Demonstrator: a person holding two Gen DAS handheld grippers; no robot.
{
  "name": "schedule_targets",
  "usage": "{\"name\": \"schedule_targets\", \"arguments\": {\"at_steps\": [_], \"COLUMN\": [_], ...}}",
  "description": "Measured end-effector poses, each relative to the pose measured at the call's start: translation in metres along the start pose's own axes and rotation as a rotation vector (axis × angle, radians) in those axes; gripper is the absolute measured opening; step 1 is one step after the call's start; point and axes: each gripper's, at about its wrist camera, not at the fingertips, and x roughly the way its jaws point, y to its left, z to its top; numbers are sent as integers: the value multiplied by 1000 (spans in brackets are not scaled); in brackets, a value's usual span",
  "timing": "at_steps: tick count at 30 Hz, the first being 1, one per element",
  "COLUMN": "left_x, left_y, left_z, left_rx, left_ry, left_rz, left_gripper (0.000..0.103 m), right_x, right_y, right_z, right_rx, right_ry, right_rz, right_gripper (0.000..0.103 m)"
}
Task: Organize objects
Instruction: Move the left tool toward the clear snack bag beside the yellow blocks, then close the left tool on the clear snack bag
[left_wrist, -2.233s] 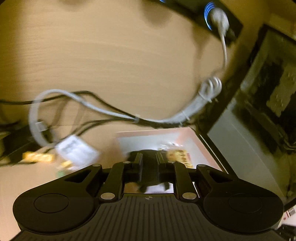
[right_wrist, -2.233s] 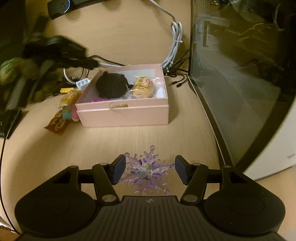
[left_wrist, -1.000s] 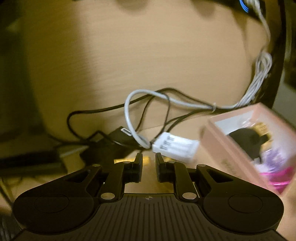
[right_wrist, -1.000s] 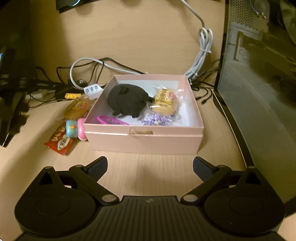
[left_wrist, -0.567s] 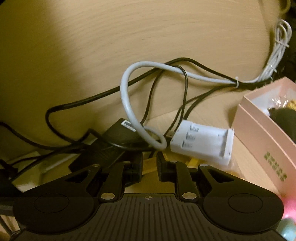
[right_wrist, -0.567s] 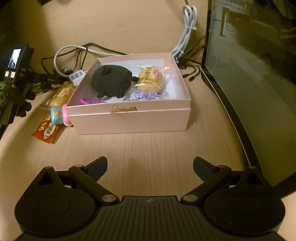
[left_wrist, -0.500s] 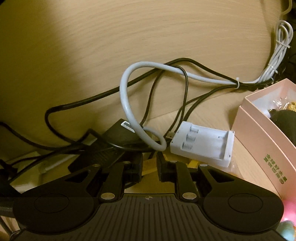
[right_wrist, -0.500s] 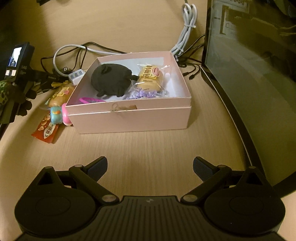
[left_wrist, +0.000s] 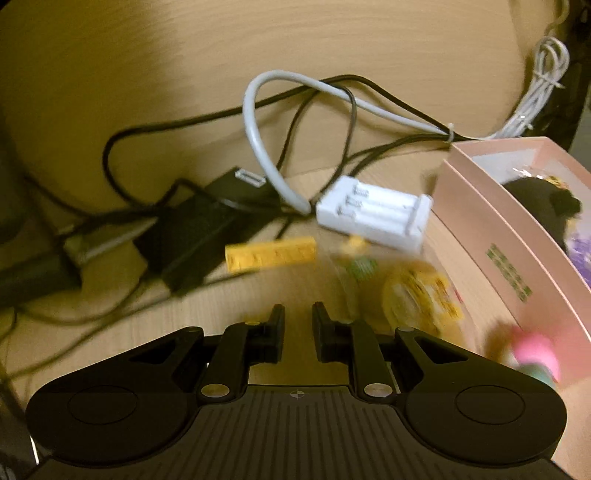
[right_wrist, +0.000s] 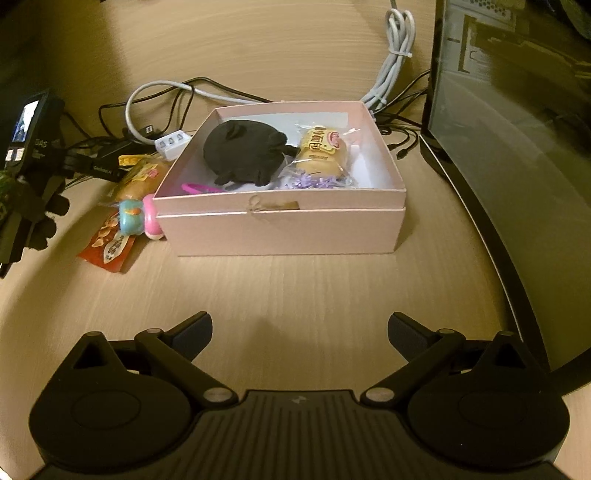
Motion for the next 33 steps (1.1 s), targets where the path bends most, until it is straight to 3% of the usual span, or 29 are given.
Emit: {"name": "schedule_targets", "arguments": {"at_steps": [12, 19, 22, 25, 29, 33], "left_x": [-56, -58, -59, -78, -79, -55], "left_y": [-3, -33, -28, -20, -13, -9], "left_z": [-56, -48, -43, -36, -19, -6], "left_rx": [-147, -16, -89, -183, -317, -388], "left_ry": [27, 77, 100, 5, -77, -60], "left_rz": [-140, -172, -210, -207, -167, -120], "left_gripper": [17, 18, 18, 18, 18, 18], "right_x": [-4, -5, -7, -9, -8, -12], "right_y": [14, 18, 15, 8, -3, -9], "right_z": [-9, -11, -11, -13, -15, -16], "right_rx": [-31, -26, -13, 12, 51, 67], "right_ry": [-2, -9, -15, -18, -5, -15], "right_rz": [36, 44, 34, 26, 15, 2], "right_gripper": [103, 103, 103, 103, 103, 103]}}
